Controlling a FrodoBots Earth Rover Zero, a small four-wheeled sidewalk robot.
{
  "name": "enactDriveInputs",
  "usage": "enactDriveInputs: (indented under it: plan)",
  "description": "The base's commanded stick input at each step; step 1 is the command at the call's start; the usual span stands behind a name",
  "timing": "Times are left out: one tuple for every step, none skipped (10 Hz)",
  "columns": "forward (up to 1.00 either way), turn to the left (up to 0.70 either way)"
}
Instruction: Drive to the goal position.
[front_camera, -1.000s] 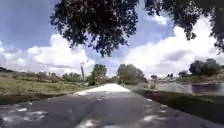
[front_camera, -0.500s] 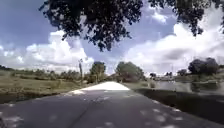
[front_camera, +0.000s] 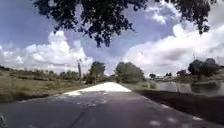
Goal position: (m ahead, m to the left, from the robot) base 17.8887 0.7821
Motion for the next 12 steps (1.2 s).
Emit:
enactDriveInputs:
  plan:
    - [0.85, 0.0]
    - [0.85, 0.0]
    - [0.85, 0.0]
    - [0.85, 0.0]
    - [0.85, 0.0]
    - [0.85, 0.0]
    - [0.85, 0.0]
    - [0.85, 0.0]
    - [0.85, 0.0]
    - [0.85, 0.0]
    - [0.85, 0.0]
    - [0.85, 0.0]
